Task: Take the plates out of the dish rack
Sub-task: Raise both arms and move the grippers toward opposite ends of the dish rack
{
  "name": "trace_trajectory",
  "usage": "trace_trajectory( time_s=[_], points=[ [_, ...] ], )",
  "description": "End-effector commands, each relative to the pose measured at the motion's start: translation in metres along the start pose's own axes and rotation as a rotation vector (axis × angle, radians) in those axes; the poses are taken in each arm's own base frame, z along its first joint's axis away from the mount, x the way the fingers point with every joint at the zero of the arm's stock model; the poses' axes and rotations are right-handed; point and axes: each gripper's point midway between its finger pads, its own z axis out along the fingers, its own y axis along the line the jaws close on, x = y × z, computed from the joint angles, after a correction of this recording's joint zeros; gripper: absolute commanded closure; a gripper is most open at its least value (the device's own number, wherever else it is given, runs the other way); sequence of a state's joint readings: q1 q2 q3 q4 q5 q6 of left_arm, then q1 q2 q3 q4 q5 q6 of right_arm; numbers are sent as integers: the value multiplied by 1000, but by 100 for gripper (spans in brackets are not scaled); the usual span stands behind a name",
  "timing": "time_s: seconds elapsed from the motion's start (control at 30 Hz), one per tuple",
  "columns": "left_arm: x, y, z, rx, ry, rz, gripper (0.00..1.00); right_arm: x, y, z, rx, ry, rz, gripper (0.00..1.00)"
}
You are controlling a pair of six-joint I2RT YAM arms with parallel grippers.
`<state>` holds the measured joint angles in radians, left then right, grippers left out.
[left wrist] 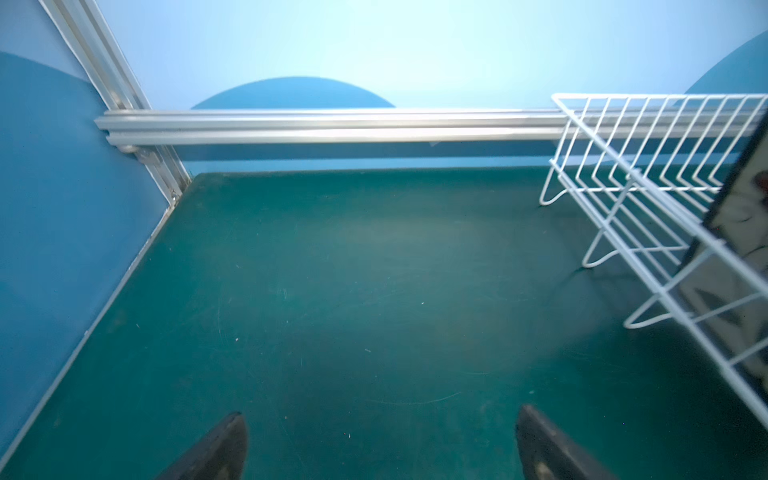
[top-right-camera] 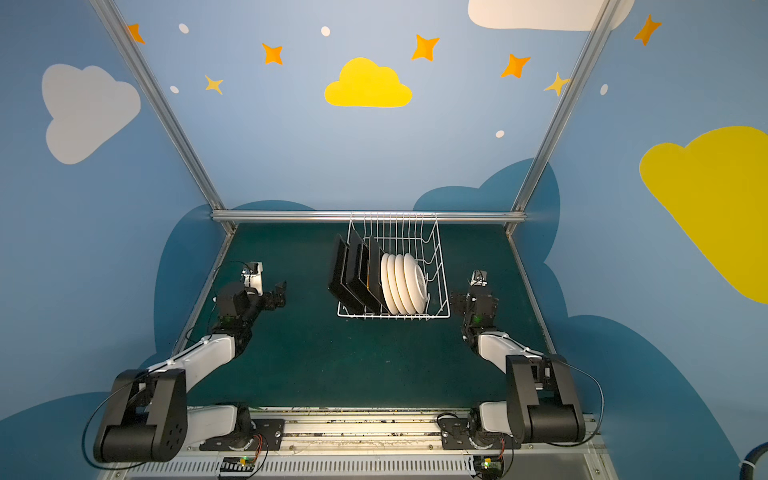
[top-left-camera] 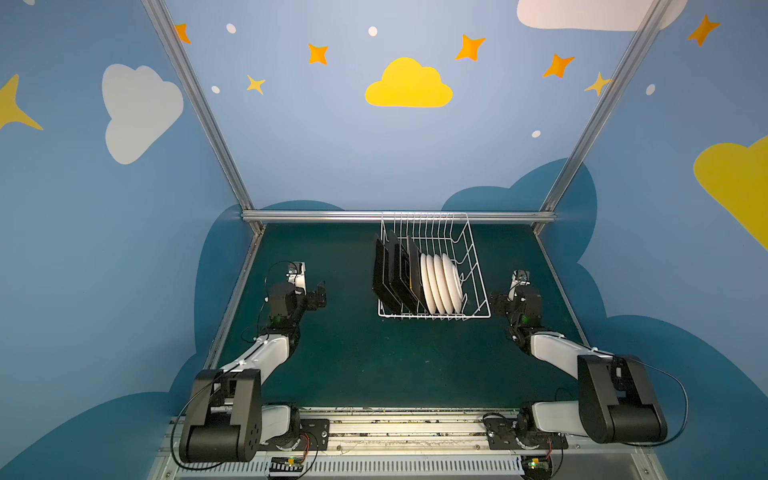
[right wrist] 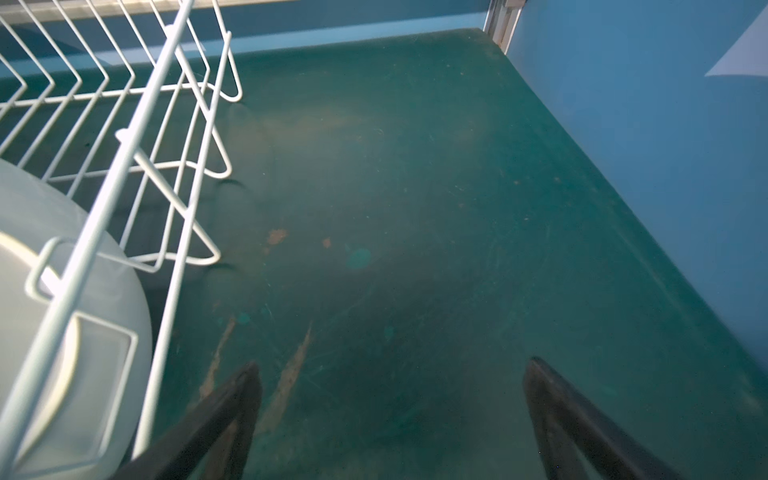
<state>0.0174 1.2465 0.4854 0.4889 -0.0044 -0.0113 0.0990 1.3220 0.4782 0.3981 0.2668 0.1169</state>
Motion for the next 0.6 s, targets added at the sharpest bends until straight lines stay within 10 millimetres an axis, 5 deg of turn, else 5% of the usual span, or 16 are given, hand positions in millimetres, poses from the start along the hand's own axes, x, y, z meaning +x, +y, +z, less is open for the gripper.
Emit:
trace_trajectory(
  time_s=[0.0,0.27,0.57],
  points=[
    [-16,-11,-10,57,9,-2,0,-28,-4,-11,32,-21,12,2],
    [-64,-27,-35,136,-55,-39,0,-59,-15,-34,72,-90,56,2],
    [-130,-46,-67,238,-54,-159,0,-116,-7,-74,-4,-170,55,2]
  ],
)
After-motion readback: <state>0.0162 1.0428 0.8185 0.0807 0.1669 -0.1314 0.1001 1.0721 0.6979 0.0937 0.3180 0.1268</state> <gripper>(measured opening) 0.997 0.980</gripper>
